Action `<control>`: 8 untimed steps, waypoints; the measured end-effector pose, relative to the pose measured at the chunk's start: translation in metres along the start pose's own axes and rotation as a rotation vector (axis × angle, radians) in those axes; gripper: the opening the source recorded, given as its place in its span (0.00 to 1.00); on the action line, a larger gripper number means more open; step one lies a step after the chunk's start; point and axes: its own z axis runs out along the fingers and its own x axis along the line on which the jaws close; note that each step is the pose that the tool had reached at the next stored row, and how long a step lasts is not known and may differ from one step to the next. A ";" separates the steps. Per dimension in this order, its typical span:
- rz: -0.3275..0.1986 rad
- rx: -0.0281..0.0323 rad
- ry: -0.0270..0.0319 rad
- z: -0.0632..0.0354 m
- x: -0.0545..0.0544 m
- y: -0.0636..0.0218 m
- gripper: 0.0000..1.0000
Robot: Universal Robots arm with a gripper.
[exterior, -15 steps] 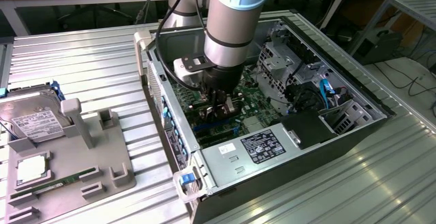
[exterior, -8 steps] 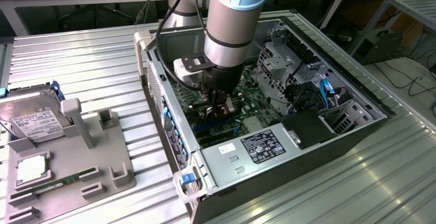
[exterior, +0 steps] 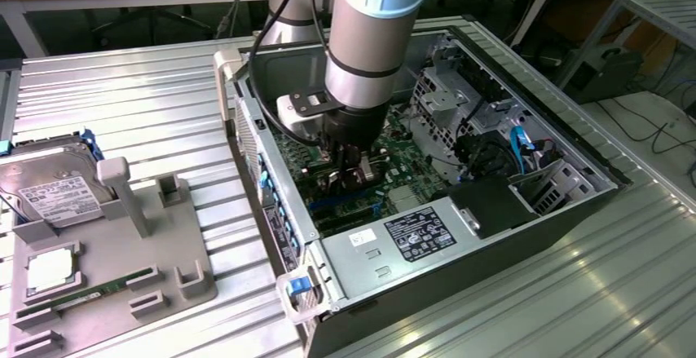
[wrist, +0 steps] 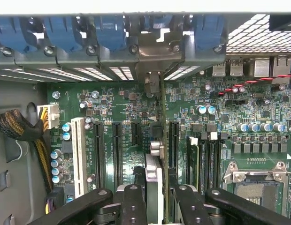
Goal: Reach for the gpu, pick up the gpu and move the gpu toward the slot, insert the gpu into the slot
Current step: 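Insert the gpu into the slot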
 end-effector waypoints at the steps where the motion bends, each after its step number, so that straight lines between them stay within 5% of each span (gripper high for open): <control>1: 0.000 0.0000 0.0001 0.0000 0.000 0.0000 0.28; 8: 0.000 0.0005 -0.0009 -0.0038 0.000 0.0003 0.28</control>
